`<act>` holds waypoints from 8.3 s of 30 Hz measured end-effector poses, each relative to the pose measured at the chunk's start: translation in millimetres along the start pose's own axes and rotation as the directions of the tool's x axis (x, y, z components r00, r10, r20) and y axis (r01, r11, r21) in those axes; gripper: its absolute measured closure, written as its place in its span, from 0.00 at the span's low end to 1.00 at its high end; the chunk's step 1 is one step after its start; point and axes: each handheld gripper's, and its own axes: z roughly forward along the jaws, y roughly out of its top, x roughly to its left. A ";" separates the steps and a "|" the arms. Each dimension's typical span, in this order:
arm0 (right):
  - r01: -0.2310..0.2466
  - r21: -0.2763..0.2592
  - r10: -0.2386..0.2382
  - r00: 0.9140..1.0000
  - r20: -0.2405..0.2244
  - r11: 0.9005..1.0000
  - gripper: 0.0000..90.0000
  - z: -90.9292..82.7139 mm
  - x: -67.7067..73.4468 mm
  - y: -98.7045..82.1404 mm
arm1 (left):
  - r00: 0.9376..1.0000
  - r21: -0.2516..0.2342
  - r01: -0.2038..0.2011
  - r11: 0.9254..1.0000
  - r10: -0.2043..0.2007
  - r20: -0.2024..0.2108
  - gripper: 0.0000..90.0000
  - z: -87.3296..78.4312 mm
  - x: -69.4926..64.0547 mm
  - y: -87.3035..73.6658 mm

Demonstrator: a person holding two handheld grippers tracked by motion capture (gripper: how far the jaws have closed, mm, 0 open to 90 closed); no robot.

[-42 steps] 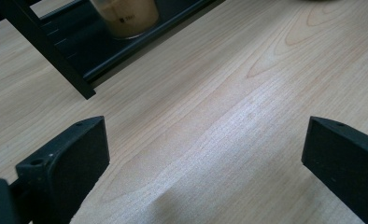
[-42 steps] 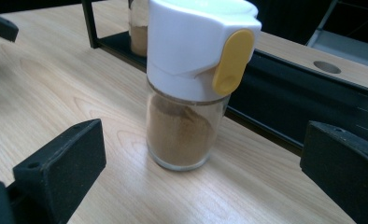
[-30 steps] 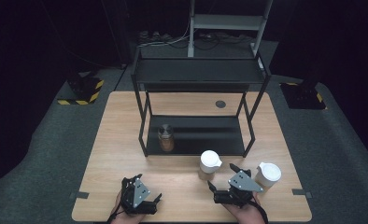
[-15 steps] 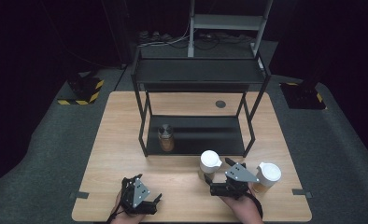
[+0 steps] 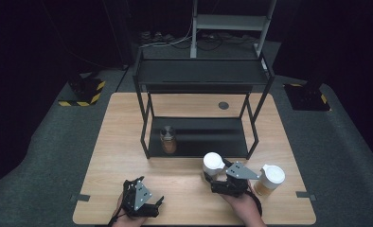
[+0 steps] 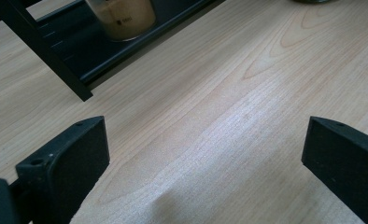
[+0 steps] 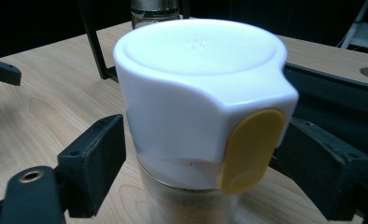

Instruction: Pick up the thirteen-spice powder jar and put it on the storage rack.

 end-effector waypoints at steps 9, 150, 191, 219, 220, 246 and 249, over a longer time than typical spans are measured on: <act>-0.002 -0.013 0.002 1.000 -0.012 1.000 0.30 5.2 -1.5 -4.2 | 1.000 -0.003 0.002 1.000 -0.002 -0.001 0.01 -0.4 0.0 -0.6; -0.001 -0.023 0.004 0.993 0.115 1.000 0.33 121.1 14.1 70.9 | 0.999 -0.045 -0.032 0.998 0.033 0.024 0.01 -4.0 1.5 -7.9; -0.062 -0.014 0.063 0.990 0.128 0.998 0.33 137.5 6.1 61.1 | 0.999 -0.050 -0.040 0.998 0.042 0.025 0.01 -4.5 1.2 -8.7; -0.109 -0.006 0.109 0.988 0.113 0.994 0.18 137.2 -0.8 62.7 | 0.999 -0.051 -0.041 0.998 0.042 0.025 0.01 -4.6 1.2 -8.9; -0.109 -0.007 0.109 0.988 0.114 0.994 0.16 137.0 -0.7 62.7 | 0.999 -0.052 -0.039 0.998 0.040 0.025 0.01 -4.5 1.1 -9.2; -0.102 -0.027 0.105 0.988 0.111 0.994 0.00 113.0 5.3 60.4 | 0.999 -0.045 -0.045 0.998 0.046 0.027 0.01 -3.8 0.6 -7.7; -0.092 -0.031 0.095 0.989 0.116 0.995 0.00 106.6 8.1 59.6 | 0.998 -0.045 -0.047 0.998 0.048 0.026 0.01 -3.8 0.4 -7.7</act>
